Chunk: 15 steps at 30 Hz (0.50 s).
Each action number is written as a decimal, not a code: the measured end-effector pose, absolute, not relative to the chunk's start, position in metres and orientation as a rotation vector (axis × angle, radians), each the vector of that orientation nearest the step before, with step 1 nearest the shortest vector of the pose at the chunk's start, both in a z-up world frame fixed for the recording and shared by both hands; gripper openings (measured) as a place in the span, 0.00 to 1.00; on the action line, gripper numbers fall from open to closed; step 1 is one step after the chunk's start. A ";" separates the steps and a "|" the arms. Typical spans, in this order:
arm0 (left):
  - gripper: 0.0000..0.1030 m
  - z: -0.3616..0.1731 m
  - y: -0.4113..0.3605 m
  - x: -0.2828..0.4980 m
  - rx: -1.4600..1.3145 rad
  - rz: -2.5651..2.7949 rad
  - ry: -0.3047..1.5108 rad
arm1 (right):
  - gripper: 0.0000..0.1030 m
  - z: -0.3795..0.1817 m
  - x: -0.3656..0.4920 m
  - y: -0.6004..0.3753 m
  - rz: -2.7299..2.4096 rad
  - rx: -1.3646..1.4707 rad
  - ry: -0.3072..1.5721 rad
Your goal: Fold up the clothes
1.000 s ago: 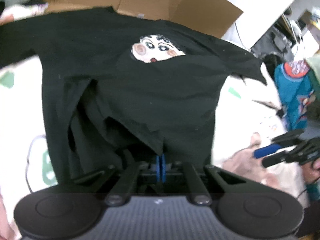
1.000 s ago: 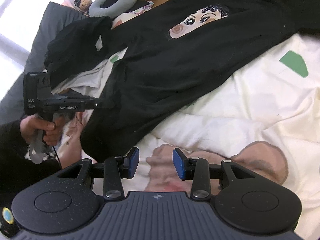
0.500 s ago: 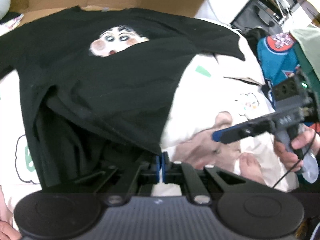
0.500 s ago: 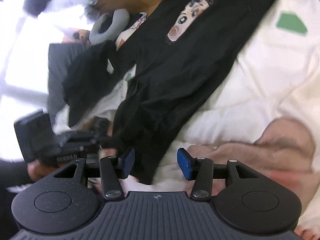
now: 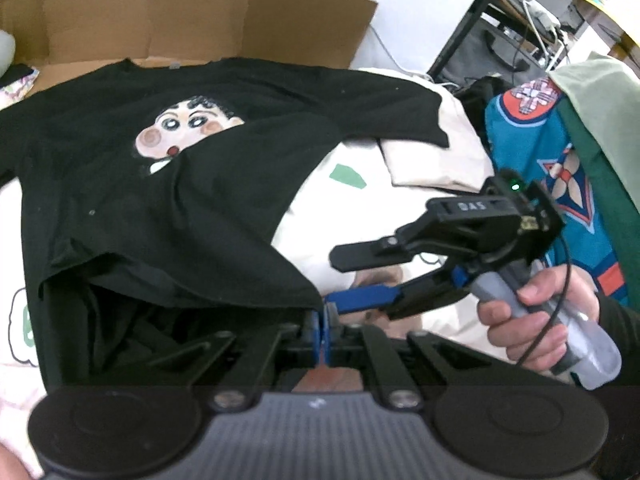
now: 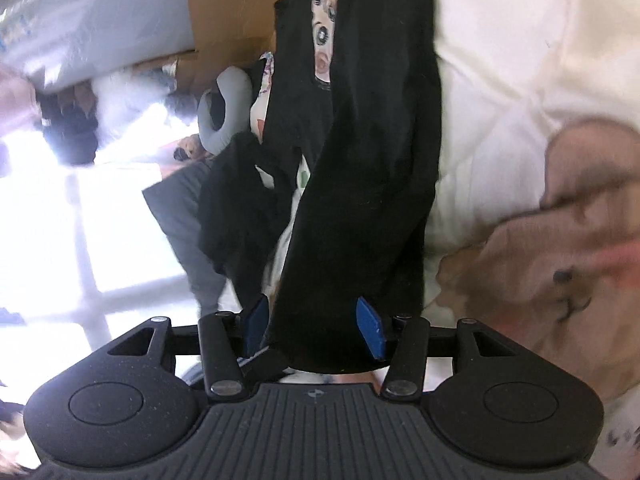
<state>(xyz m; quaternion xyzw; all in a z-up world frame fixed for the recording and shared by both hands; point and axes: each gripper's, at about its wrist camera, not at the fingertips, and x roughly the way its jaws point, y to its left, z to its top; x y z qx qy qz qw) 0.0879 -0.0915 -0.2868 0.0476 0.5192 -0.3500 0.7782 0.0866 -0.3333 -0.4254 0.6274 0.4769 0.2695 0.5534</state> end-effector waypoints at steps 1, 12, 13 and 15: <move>0.02 -0.286 -0.093 0.087 0.106 -0.754 1.123 | 0.53 -0.428 0.085 -0.333 0.643 1.518 1.127; 0.02 -0.289 -0.112 0.064 0.041 -0.681 1.081 | 0.48 -0.447 0.068 -0.338 0.667 1.794 1.186; 0.02 -0.289 -0.114 0.062 0.029 -0.671 1.076 | 0.47 -0.448 0.066 -0.337 0.667 1.807 1.197; 0.02 -0.291 -0.119 0.057 0.015 -0.657 1.070 | 0.40 -0.450 0.062 -0.338 0.665 1.826 1.209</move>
